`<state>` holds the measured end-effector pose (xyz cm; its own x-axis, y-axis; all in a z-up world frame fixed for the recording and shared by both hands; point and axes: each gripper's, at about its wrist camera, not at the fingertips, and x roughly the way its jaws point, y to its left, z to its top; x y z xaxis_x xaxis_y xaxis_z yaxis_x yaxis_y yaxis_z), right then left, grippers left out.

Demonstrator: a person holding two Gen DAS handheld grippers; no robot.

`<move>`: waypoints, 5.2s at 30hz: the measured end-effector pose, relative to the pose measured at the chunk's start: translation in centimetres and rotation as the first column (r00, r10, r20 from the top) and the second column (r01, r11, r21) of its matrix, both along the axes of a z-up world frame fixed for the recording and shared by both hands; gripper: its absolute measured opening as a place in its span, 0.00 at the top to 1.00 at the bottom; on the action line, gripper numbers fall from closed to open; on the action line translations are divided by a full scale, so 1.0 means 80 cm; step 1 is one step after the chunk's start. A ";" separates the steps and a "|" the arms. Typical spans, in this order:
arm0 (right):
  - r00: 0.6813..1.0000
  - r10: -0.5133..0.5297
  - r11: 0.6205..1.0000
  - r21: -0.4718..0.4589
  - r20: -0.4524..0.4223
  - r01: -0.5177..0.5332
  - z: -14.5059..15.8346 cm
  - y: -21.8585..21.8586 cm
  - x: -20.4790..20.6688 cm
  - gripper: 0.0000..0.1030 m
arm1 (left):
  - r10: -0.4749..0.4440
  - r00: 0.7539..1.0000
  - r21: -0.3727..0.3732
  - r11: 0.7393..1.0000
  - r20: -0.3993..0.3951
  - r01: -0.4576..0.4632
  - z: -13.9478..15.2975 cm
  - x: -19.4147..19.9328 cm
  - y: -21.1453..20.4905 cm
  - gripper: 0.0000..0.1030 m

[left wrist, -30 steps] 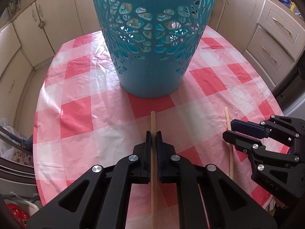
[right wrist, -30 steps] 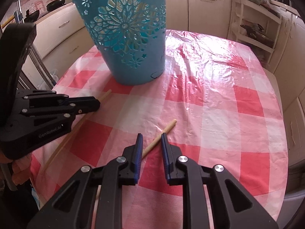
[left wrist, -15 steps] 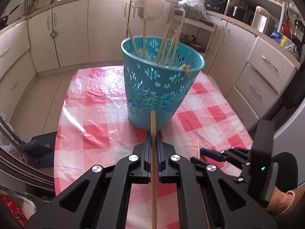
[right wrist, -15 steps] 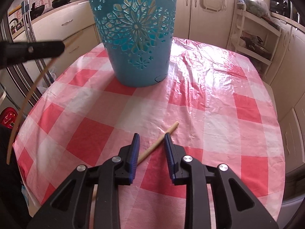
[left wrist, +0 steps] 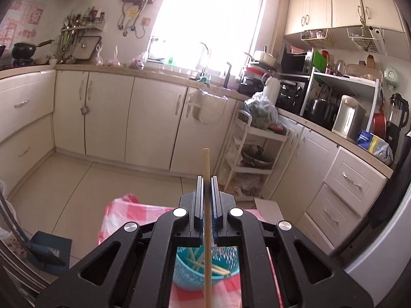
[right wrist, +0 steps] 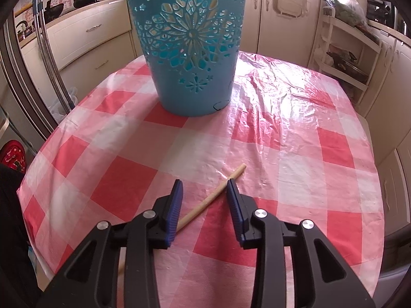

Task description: Organize utensils

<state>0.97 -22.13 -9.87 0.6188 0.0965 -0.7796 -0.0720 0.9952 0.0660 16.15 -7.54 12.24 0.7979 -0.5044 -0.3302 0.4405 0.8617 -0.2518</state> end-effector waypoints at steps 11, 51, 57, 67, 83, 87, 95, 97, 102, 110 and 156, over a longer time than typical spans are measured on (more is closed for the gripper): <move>1.000 0.005 1.000 -0.001 -0.002 -0.005 0.000 0.002 0.001 0.60 | 0.101 0.993 -0.024 0.995 0.069 -0.099 0.004 0.077 -0.059 0.95; 1.000 0.006 1.000 -0.028 -0.026 -0.007 0.004 0.020 -0.012 0.68 | 0.230 0.973 0.308 0.928 -0.028 -0.211 -0.143 -0.040 0.030 0.11; 0.966 0.237 0.951 -0.177 -0.102 -0.252 0.011 0.040 -0.002 0.82 | 0.260 0.960 0.262 0.939 -0.106 -0.225 -0.151 -0.027 0.052 0.11; 0.978 0.122 0.981 -0.127 -0.168 -0.144 0.014 0.007 0.004 0.66 | 0.248 0.959 0.294 0.935 -0.138 -0.199 -0.160 -0.023 0.039 0.11; 0.990 -0.007 1.000 0.009 -0.143 0.008 0.008 -0.016 0.003 0.94 | 0.242 0.948 0.318 0.933 -0.206 -0.169 -0.181 -0.013 0.032 0.11; 0.994 -0.050 0.983 0.171 -0.100 0.066 0.027 -0.040 -0.010 0.94 | 0.245 0.945 0.323 0.931 -0.215 -0.168 -0.186 -0.011 0.033 0.11; 0.980 -0.111 0.891 0.454 0.167 0.024 0.153 -0.073 -0.023 0.94 | 0.255 0.941 0.314 0.933 -0.224 -0.178 -0.188 -0.011 0.035 0.11; 0.959 -0.124 0.888 0.460 0.256 -0.008 0.190 -0.072 -0.015 0.94 | 0.256 0.941 0.315 0.932 -0.221 -0.180 -0.188 -0.012 0.035 0.11; 0.853 -0.183 0.926 0.377 0.488 -0.017 0.274 -0.054 0.025 0.94 | 0.256 0.941 0.322 0.930 -0.223 -0.176 -0.191 -0.011 0.031 0.11; 0.716 -0.314 0.942 0.297 0.623 0.155 0.280 -0.034 0.120 0.94 | 0.253 0.940 0.332 0.928 -0.227 -0.170 -0.193 -0.009 0.029 0.10; 0.907 -0.324 0.942 0.184 0.270 0.282 0.237 -0.024 -0.142 0.07 | 0.241 0.965 0.450 0.876 -0.101 -0.172 -0.049 -0.214 0.027 0.07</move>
<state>-10.42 -24.09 9.10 0.8329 -0.0390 -0.5521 0.1945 0.9545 0.2261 -0.95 -5.38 8.32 0.7916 -0.1121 -0.6006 0.2275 0.9664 0.1195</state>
